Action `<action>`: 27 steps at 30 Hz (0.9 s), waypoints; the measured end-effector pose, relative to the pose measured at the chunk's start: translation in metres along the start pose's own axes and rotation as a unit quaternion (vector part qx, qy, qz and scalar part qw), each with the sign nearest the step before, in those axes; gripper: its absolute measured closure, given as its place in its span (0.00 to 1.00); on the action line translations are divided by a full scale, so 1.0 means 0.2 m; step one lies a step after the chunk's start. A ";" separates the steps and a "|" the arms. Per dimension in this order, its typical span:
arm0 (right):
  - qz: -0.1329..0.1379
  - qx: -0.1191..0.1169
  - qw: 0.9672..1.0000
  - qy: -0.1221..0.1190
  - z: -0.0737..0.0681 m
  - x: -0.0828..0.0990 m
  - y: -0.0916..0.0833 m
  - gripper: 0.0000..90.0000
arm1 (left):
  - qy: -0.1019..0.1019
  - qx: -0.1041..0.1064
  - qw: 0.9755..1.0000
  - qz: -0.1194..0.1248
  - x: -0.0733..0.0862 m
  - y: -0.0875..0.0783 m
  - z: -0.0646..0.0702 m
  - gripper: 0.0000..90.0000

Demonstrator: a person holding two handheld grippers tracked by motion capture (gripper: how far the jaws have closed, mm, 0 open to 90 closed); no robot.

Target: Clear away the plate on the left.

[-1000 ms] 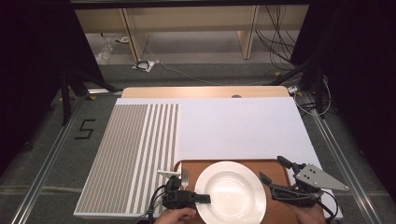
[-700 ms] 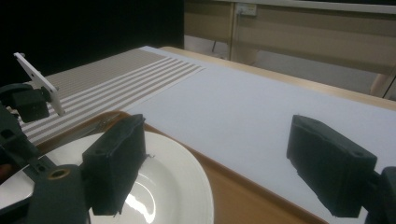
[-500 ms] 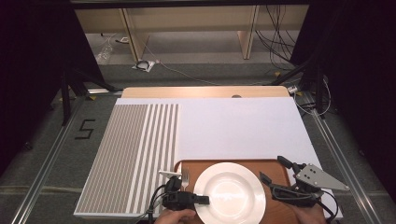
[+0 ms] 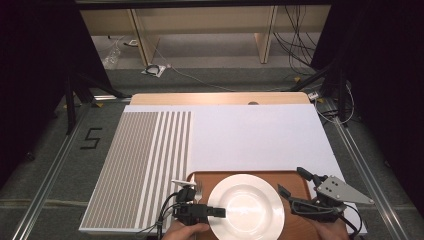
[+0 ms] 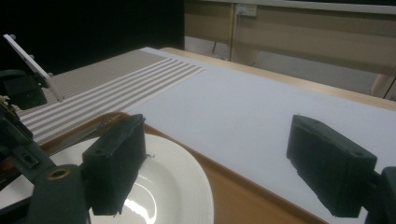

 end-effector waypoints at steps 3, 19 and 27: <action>0.000 0.000 1.000 -0.001 0.00 0.00 0.00 0.23 | 0.019 -0.011 1.000 0.004 -0.02 -0.02 0.01 0.47; -0.002 -0.001 1.000 -0.002 0.00 0.00 0.00 0.23 | 0.139 -0.073 0.987 0.023 -0.10 -0.14 0.08 0.38; -0.002 -0.002 1.000 0.000 0.00 0.00 0.00 0.23 | 0.213 -0.105 0.971 0.038 -0.16 -0.22 0.12 0.33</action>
Point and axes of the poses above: each handheld gripper's, and its own axes: y roughly forward along the jaws, x roughly out of its underside, z roughly to its right, the point moved 6 cm from there along y, roughly forward along the jaws, and after that the axes turned 12 degrees about x, right-handed, at the moved point
